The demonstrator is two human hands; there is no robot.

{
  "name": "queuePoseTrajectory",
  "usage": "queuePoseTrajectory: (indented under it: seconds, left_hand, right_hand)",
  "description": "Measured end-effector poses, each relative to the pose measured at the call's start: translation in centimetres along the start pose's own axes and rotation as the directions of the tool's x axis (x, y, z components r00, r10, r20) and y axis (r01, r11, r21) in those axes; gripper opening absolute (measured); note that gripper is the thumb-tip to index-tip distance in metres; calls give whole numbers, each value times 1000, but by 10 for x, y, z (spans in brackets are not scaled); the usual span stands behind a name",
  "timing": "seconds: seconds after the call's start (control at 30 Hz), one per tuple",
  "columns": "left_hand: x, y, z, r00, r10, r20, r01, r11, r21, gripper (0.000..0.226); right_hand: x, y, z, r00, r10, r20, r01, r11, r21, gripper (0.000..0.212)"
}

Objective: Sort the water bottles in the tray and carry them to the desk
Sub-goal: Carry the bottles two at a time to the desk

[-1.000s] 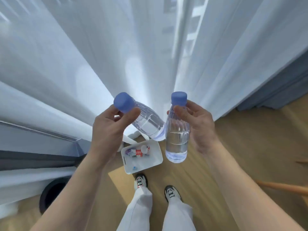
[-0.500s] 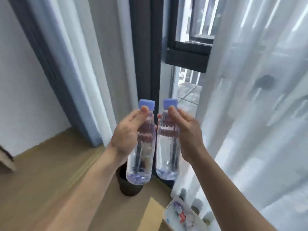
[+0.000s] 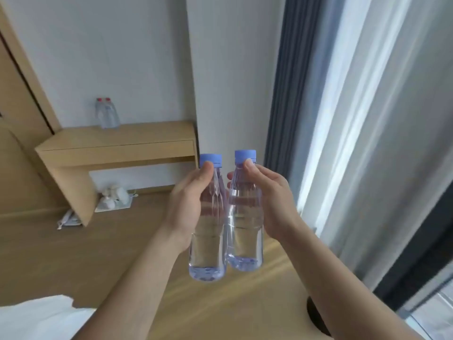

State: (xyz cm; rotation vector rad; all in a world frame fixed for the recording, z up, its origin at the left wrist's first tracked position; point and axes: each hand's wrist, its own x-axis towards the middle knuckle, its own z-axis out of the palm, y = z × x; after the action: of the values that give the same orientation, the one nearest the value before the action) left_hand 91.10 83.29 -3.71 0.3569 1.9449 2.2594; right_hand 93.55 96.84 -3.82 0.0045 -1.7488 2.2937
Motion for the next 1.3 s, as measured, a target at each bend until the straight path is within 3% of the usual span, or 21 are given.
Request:
queuePoseTrajectory:
  seconds: [0.1,0.23,0.33,0.43,0.7,0.93,1.03,1.17,1.3]
  left_hand:
    - [2,21,-88,993,5,-121,-3,1000,14,35]
    - [3,31,-182,954,-6,-298,5,1000,-5,39]
    - [5,37,-231,901,6,-433,-19,999,-26,49]
    - [14,37,-266,857,24,-515,-25,1000,5,42]
    - [104,43,-320,798,116,-591,-79,993,89,35]
    - [220,55,-339,770,164,-616,-78,983,164,34]
    - [263,47,-355,731,185,-656,-73,978,195,35]
    - [307,35,-381,726,193,-660,-55,973,225,25]
    - [348,23,-435,714,157,-683,-55,984,169,29]
  right_hand:
    - [23,28,86,990,42,136,-46,999,24,38]
    - [49,59,177,951,123,285,-147,987,63,28]
    - [68,79,227,896,146,420,-183,982,50,28]
    - [91,97,265,849,166,501,-224,973,56,36]
    - [201,128,320,742,170,649,-339,930,144,41]
    - [330,140,345,709,157,687,-315,943,109,27]
    - [374,156,356,714,131,688,-255,963,81,32]
    - [419,187,377,701,176,691,-314,946,78,43]
    - [461,217,414,676,201,709,-327,944,45,27]
